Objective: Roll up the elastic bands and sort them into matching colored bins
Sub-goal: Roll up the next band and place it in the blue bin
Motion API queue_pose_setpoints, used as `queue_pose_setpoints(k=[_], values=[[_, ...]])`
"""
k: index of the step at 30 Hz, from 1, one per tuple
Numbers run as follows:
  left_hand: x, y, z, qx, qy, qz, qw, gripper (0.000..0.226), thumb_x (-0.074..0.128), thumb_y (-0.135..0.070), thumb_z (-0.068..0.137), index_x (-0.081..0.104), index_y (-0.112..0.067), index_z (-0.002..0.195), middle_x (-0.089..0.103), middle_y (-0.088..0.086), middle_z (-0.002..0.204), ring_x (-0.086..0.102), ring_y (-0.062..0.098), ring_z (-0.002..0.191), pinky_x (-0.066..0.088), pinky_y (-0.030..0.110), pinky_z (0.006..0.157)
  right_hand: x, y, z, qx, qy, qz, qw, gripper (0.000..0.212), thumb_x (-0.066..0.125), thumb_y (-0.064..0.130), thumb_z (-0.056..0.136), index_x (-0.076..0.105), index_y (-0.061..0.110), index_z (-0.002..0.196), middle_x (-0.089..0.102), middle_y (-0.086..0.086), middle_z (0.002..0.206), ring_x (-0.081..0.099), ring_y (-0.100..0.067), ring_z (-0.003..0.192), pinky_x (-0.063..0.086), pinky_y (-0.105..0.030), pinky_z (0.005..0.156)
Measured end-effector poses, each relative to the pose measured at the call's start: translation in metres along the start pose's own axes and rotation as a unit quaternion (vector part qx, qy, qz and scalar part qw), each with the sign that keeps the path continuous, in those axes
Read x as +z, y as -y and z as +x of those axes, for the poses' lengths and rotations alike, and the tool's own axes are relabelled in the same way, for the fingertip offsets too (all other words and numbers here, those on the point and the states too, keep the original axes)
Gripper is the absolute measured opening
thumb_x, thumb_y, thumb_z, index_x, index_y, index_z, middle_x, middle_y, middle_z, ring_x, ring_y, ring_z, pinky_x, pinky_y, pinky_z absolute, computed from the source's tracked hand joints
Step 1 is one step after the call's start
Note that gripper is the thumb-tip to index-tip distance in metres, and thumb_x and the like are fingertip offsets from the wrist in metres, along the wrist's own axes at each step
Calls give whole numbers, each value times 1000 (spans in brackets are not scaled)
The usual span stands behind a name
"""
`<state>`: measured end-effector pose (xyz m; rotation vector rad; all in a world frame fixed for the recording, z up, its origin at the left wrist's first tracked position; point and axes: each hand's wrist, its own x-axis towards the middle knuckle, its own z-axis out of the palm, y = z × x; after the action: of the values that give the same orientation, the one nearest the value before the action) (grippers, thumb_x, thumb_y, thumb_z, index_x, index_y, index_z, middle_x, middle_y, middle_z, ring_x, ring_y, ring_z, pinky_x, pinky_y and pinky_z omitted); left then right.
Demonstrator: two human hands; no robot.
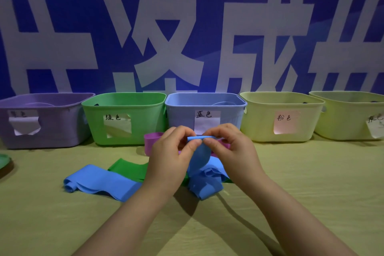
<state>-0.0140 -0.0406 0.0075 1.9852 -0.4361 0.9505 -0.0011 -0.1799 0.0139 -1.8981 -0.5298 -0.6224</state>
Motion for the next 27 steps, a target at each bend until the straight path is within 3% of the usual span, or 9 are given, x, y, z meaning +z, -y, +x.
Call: queue_pose_setpoints(k=[3,6,10,12,16,20,27], values=[[0,2,1,23,6,29,999,16,63,-22,85,55,-21,71,51,-7,67,47,4,69,34,11,59,-1,1,1,24,38,-17,999,21,60,22,87,57,38,73,57,10,86,58,-12,83,51,-42,81],[-1,5,2,25,13,37,999,21,55,-32,83,59,-16,70,52,-5,66,48,6,69,34,13,59,-3,3,1,18,70,-69,995,14,53,23,92,65,23,84,57,2,86,54,-15,83,46,-36,81],[-1,6,2,14,18,30,999,27,52,-34,82,61,-12,70,54,-3,64,49,9,68,34,16,58,-5,5,0,15,86,-93,992,24,49,25,94,67,10,90,61,-6,88,54,-19,84,41,-33,77],[0,7,3,10,22,34,999,28,52,-33,82,61,-10,70,55,-1,64,48,10,66,34,17,59,-5,4,0,22,88,-88,992,22,50,26,93,68,13,92,62,-4,90,55,-16,86,43,-33,79],[0,11,3,3,40,44,998,29,49,-34,82,62,-10,72,57,0,67,47,9,68,34,16,62,-4,3,-1,29,66,-36,997,8,64,26,84,65,34,88,65,7,92,58,-5,82,47,-17,74],[1,11,3,-2,50,39,998,27,51,-33,85,62,-12,72,56,-1,67,48,9,69,33,15,60,-5,4,-1,26,57,-49,997,25,69,25,80,56,45,73,64,11,86,59,-9,79,48,-24,74],[0,7,2,-2,66,42,997,15,62,-20,86,58,-20,72,52,-6,67,48,5,70,31,9,57,-8,7,0,39,49,-44,997,28,74,19,76,57,39,66,65,10,77,60,-14,75,50,-29,73]])
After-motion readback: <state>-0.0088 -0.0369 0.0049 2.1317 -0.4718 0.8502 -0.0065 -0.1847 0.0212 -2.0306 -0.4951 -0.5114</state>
